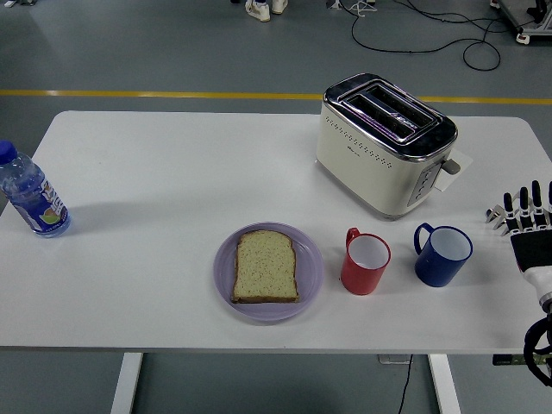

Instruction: Pick up the cup,pour liquid into bread,place the cup on the desk

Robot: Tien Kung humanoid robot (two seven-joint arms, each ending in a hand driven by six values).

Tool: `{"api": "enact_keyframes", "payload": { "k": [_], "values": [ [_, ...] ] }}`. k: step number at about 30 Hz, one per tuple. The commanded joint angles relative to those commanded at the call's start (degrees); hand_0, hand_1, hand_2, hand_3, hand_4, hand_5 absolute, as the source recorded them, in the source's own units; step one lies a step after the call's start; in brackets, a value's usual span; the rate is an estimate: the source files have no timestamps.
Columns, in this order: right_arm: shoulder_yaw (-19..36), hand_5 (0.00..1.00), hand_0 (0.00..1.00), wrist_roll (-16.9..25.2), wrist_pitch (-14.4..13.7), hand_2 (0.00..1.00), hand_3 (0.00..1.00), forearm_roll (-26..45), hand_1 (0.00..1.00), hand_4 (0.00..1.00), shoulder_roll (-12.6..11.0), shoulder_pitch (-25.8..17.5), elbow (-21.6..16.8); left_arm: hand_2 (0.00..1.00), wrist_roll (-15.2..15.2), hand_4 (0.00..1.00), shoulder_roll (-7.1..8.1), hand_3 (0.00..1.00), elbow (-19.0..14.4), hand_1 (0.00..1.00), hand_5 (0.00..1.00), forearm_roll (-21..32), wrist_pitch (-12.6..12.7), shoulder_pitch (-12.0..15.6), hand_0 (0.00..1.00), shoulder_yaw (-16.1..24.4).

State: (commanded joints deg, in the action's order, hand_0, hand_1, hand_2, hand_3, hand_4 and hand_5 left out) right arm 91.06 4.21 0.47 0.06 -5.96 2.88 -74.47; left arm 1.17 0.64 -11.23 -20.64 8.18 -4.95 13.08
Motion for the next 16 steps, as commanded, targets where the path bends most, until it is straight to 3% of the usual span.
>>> {"api": "enact_keyframes", "payload": {
  "k": [16],
  "values": [
    [0.58, 0.231, 0.593, 0.29, 0.15, 0.617, 0.607, 0.59, 0.508, 0.594, -0.04, 0.07, -0.01, 0.591, 0.00, 0.301, -0.12, 0.525, -0.01, 0.599, 0.759, -0.23, 0.02, -0.22, 0.645, 0.51]
  ]
}}
